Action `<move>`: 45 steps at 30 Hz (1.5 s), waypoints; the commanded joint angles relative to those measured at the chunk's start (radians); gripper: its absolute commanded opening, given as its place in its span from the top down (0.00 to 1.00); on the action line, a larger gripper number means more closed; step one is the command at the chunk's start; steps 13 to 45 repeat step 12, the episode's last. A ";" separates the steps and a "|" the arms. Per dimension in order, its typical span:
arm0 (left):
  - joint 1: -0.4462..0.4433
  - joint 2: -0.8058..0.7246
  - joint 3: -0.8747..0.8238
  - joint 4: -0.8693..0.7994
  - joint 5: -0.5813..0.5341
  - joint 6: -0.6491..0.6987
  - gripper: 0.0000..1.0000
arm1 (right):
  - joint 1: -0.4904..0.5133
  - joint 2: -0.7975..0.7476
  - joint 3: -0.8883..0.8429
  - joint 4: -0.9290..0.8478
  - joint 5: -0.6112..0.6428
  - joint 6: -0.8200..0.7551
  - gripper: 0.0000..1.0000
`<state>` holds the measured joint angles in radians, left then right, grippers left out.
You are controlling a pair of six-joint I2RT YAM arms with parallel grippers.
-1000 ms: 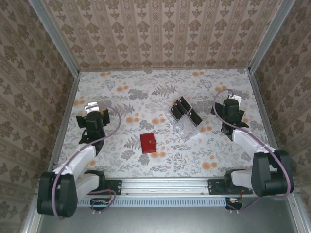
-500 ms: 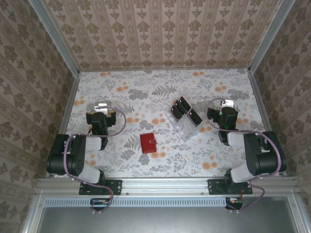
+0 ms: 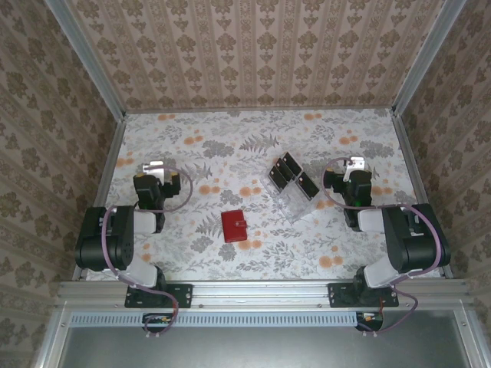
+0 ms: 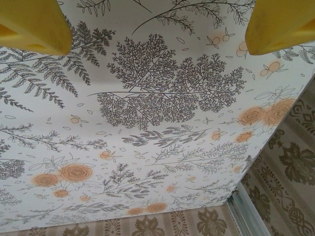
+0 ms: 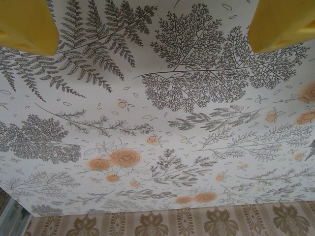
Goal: Put the credit cards into the card holder
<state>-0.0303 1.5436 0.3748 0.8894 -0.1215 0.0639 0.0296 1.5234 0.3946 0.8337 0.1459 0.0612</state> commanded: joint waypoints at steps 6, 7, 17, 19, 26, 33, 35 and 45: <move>0.004 0.005 0.027 -0.010 0.025 -0.024 0.00 | -0.001 0.017 0.027 0.008 -0.009 -0.014 0.00; 0.004 0.006 0.027 -0.010 0.025 -0.024 0.00 | -0.003 0.015 0.025 0.007 -0.011 -0.013 0.00; 0.004 0.005 0.027 -0.010 0.025 -0.025 0.00 | -0.002 0.006 0.007 0.031 -0.014 -0.016 0.00; 0.004 0.005 0.027 -0.010 0.025 -0.025 0.00 | -0.002 0.006 0.007 0.031 -0.014 -0.016 0.00; 0.004 0.005 0.027 -0.010 0.025 -0.025 0.00 | -0.002 0.006 0.007 0.031 -0.014 -0.016 0.00; 0.004 0.005 0.027 -0.010 0.025 -0.025 0.00 | -0.002 0.006 0.007 0.031 -0.014 -0.016 0.00; 0.004 0.005 0.027 -0.010 0.025 -0.025 0.00 | -0.002 0.006 0.007 0.031 -0.014 -0.016 0.00; 0.004 0.005 0.027 -0.010 0.025 -0.025 0.00 | -0.002 0.006 0.007 0.031 -0.014 -0.016 0.00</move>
